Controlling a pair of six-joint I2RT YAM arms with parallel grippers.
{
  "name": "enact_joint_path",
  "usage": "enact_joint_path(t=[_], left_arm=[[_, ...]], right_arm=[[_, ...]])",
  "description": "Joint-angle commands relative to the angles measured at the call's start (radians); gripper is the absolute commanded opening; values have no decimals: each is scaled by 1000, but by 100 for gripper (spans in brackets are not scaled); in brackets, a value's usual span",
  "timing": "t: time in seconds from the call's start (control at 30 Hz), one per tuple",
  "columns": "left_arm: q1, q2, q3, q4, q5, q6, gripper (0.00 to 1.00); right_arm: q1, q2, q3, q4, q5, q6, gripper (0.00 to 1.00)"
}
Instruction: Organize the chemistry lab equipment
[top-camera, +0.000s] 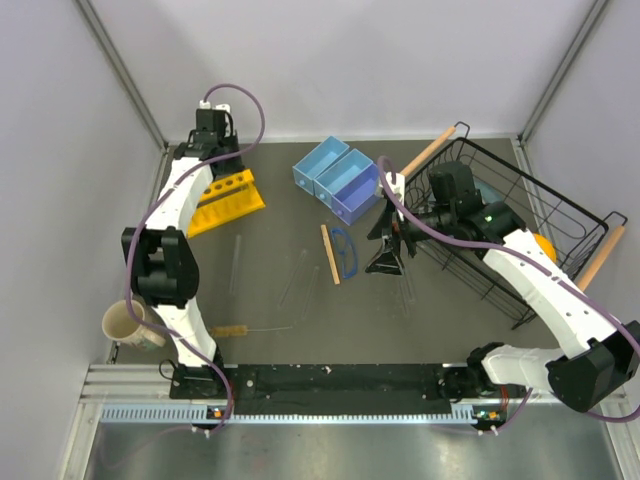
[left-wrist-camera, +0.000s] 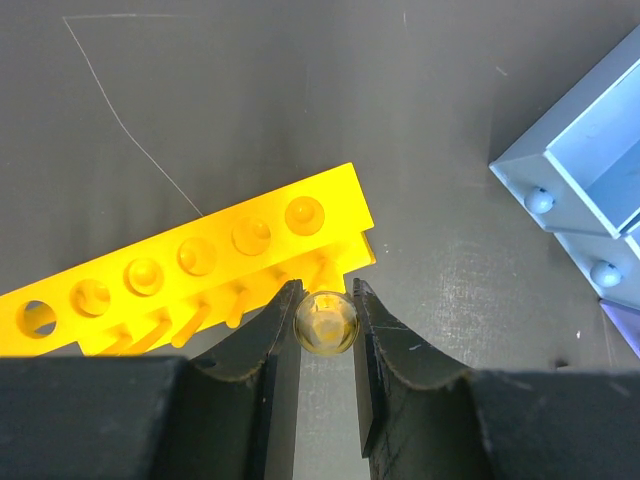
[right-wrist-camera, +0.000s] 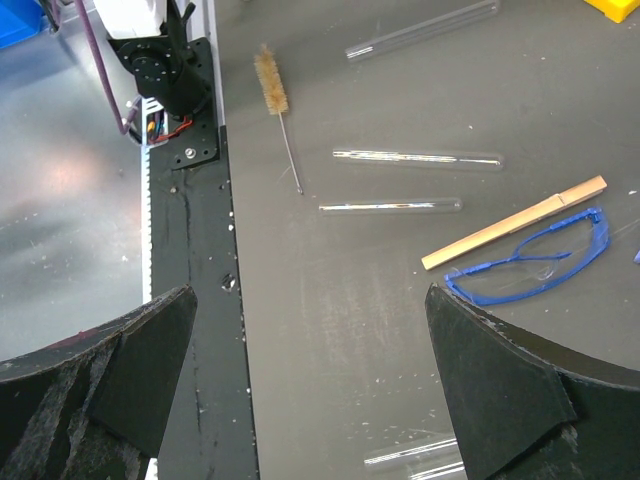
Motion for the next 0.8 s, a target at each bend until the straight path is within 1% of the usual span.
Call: enact_joint_path(t=[0.0,0.07,0.1,0.2,0.23,0.3,0.33,0.43,0.47,0.53,0.57,0.63,0.67,0.73,0.77], left_arm=[[3,1,-39,73,1,21,16],[3,-4,-53,83,2,21,22],[3,-11,-59,86,4,21,28],[1,-31,-81,89,10,20,38],[1,-37,-94,92,10,18,47],[1,-59,-108,95,16,18,53],[1,-68,-122,93,19,15,59],[1,-113,-127,70,11,-3,70],[1,-126,-127,63,8,-9,75],[3,-181,-137,50,-5,-28,80],[3,-227,-145,52,-9,-34,85],[3,-280,-174,50,-13,-44,89],[3,-338,-190,52,-12,-51,92],[4,-401,-245,58,1,-70,93],[4,-468,-266,66,5,-78,95]], right_arm=[[-8,-16,3,33,-25,-1,99],[-10,-16,3,34,-23,0,99],[-10,-14,3,34,-23,-1,99],[-11,-13,3,34,-22,-3,99],[-11,-11,3,34,-22,-3,99],[-11,-11,3,33,-20,-3,99],[-10,-13,3,33,-19,-1,99],[-11,-13,1,29,-10,-6,99],[-10,-14,1,28,-5,-9,99],[-10,-14,1,19,9,-23,99],[-10,-14,1,16,13,-27,99],[-10,-16,1,5,35,-41,99],[-10,-19,-2,-4,43,-47,99],[-10,-22,-5,-12,64,-60,99],[-10,-24,-5,-26,70,-66,99]])
